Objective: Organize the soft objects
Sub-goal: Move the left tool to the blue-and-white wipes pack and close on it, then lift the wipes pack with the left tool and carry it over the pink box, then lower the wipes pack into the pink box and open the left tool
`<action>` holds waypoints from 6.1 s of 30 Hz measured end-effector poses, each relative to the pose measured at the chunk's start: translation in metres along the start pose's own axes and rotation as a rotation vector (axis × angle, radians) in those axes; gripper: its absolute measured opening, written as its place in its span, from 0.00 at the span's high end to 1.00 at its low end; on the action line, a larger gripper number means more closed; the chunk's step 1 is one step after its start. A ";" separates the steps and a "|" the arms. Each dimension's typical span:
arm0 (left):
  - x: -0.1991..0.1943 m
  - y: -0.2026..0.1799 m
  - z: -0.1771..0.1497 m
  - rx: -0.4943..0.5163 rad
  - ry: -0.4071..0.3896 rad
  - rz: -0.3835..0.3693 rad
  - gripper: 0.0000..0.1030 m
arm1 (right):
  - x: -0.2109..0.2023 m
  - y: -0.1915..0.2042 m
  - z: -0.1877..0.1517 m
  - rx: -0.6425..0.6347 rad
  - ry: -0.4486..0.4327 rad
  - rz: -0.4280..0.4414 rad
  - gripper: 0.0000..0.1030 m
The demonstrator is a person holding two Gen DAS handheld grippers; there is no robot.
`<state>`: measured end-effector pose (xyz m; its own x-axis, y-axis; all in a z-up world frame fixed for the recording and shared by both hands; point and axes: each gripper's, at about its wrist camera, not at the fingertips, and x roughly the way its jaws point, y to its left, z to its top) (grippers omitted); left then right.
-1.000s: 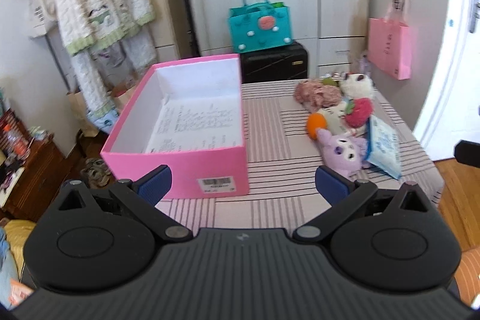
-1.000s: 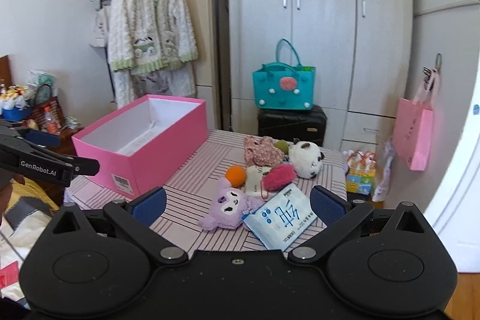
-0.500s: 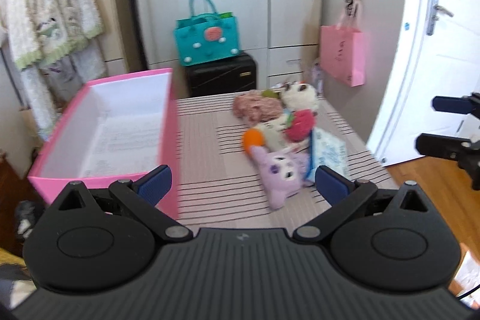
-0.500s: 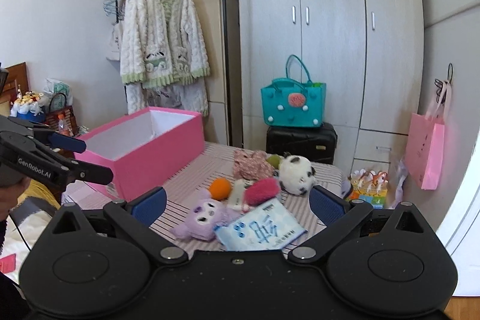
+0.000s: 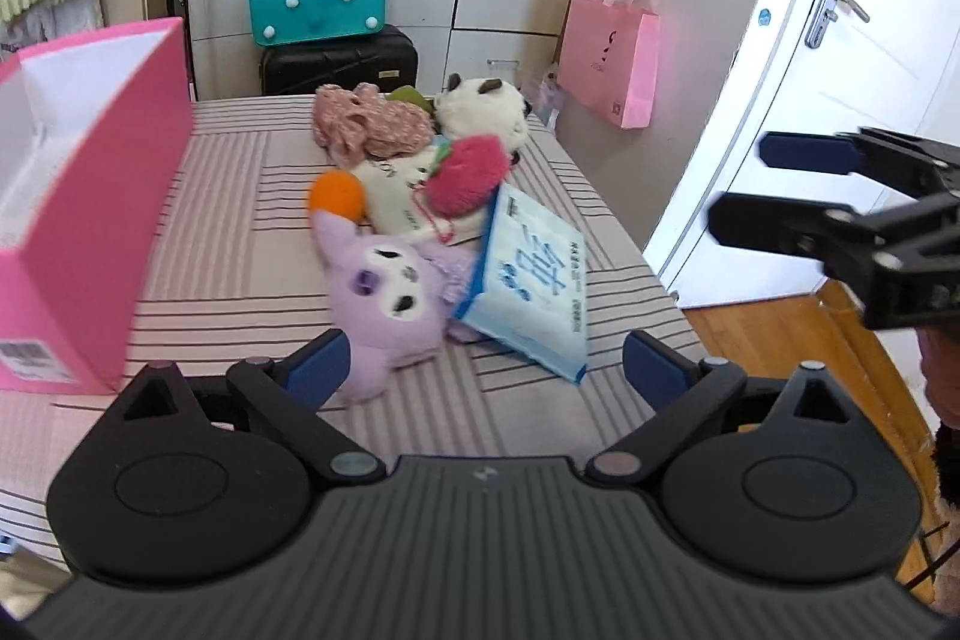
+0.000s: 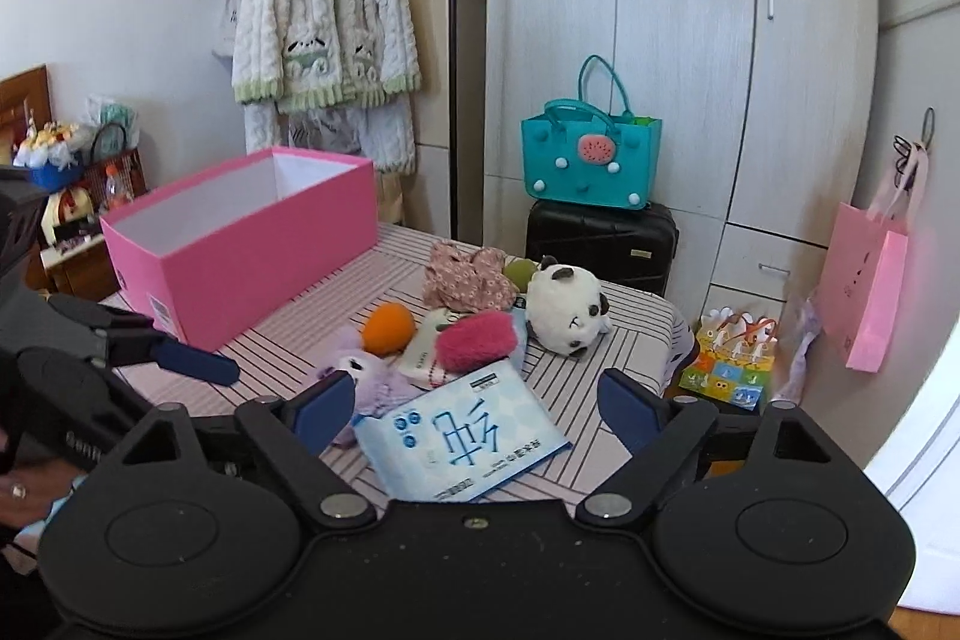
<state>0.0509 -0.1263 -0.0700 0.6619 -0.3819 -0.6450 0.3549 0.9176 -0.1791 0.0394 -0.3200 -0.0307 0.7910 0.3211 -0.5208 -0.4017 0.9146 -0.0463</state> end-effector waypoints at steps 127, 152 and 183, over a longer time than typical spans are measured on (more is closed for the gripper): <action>-0.082 0.234 0.119 -0.150 -0.005 -0.041 0.81 | 0.171 0.131 0.183 0.000 0.135 0.351 0.80; 0.058 0.337 0.179 -0.196 0.297 0.074 0.77 | 0.319 0.159 0.196 -0.031 0.353 0.188 0.80; 0.092 0.331 0.179 -0.159 0.316 0.168 0.78 | 0.314 0.156 0.205 -0.083 0.354 0.157 0.80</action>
<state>0.3473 0.1224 -0.0558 0.4571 -0.1943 -0.8679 0.1356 0.9797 -0.1479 0.3204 -0.0261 -0.0265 0.5147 0.3371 -0.7884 -0.5524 0.8336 -0.0043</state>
